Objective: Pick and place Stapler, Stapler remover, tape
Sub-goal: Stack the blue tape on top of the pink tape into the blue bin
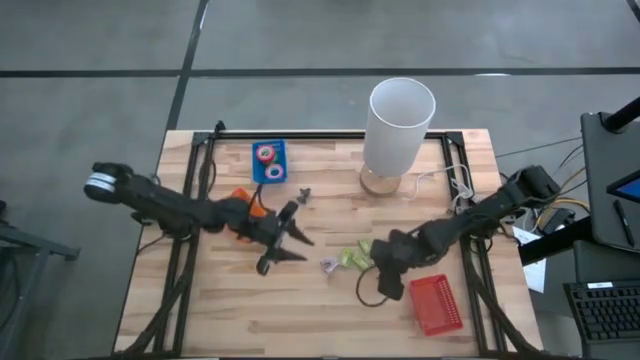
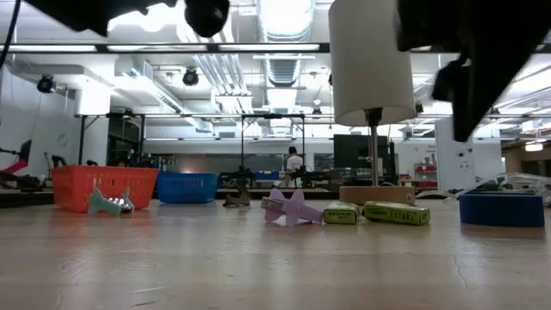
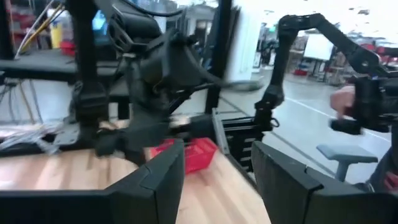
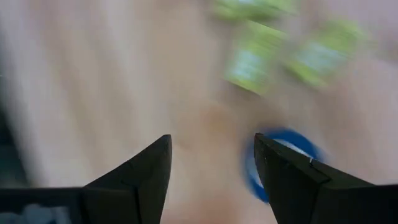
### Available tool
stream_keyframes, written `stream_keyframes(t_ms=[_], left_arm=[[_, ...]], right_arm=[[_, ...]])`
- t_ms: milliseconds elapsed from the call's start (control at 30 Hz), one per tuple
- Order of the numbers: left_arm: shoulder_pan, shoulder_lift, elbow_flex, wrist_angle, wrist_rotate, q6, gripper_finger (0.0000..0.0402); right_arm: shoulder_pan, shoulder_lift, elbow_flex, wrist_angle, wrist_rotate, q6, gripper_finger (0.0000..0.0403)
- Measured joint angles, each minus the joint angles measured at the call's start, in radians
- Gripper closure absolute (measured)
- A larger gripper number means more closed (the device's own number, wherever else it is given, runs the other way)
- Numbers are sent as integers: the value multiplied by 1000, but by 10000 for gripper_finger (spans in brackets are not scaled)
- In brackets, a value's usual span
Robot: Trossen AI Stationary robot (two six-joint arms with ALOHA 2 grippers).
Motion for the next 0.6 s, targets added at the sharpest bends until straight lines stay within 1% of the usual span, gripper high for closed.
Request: stream_keyframes(t_ms=[67, 133, 233, 367, 600], left_arm=[[-40, 14, -34, 57, -54, 0, 213], [-66, 31, -52, 88, -100, -1, 214], [-89, 46, -68, 91, -136, -21, 213], [-96, 67, -69, 99, -139, -38, 214], [-96, 80, -68, 108, -140, -38, 213]], right_arm=[[32, 10, 24, -125, 82, 60, 184], [49, 16, 27, -160, 97, 79, 184], [57, 15, 1, -137, 98, 93, 184], [54, 21, -33, -118, 121, 99, 184], [54, 21, -111, -39, 120, 103, 184]])
